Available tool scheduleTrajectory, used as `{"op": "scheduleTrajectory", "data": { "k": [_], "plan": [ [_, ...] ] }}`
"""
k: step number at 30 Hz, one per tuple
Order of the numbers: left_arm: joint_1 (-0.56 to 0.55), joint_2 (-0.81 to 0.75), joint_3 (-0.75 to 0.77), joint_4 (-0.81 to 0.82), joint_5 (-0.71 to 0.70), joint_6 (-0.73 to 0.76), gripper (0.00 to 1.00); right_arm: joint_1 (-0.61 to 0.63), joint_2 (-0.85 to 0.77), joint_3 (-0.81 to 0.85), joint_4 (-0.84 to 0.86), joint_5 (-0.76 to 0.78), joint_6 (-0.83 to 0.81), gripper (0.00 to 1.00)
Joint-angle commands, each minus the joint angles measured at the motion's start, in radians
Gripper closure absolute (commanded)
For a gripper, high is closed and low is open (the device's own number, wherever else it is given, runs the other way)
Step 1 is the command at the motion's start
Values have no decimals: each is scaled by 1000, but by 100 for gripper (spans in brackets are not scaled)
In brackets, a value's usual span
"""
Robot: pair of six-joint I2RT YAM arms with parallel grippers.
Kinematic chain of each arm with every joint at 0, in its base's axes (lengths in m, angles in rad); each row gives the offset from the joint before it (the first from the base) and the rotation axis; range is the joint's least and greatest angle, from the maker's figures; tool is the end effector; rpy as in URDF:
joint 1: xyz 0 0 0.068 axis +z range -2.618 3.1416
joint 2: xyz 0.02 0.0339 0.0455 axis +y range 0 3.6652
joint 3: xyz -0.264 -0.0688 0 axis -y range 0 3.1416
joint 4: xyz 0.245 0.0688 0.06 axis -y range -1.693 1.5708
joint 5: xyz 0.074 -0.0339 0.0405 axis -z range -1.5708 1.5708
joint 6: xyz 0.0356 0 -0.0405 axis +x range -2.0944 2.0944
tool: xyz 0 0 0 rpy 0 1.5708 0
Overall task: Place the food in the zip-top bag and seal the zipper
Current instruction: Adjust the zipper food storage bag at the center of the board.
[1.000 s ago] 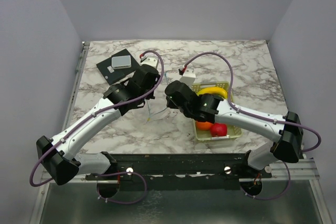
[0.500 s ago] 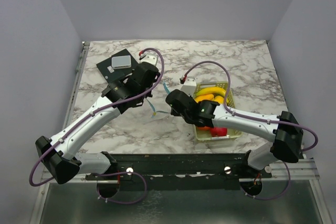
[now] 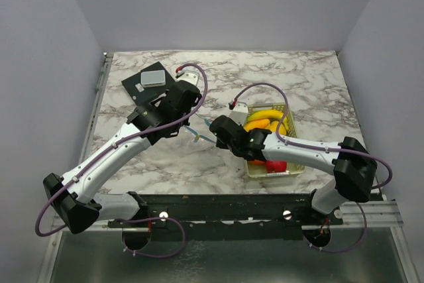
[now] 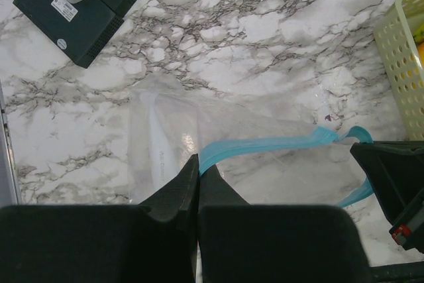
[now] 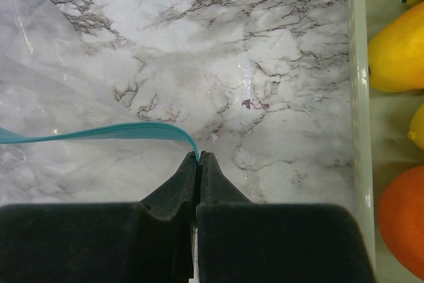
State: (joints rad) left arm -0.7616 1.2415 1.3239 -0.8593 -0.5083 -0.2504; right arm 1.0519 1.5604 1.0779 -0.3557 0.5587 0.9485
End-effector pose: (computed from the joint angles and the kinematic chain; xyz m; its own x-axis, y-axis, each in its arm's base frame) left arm 0.1920 -0.1592 0.3696 -0.5787 0.2527 -0.7754 0.2150 0.9644 0.1539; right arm 0.1809 0.2788 0.2395 -0.6704 0.2155 -0.7101 -0.0271 0.9491 0.3137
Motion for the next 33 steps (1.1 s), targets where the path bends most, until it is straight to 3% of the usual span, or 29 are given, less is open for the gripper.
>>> {"op": "scheduleTrajectory", "data": {
  "k": [1,9,16,33],
  "plan": [
    [-2,-29,25,-18,-42,26,100,-15,32,-25,-2,-15,19,99],
    [-1,-3,-5,-7,-25,25,100,-16,15,14,-3,-29,-7,98],
    [-7,16,-19,19,-42,13,100,-16,-7,53,3,-65,-39,89],
    [-37,66,-61,77,-135,-11,100,-16,-122,134,-72,-30,-125,52]
  ]
}}
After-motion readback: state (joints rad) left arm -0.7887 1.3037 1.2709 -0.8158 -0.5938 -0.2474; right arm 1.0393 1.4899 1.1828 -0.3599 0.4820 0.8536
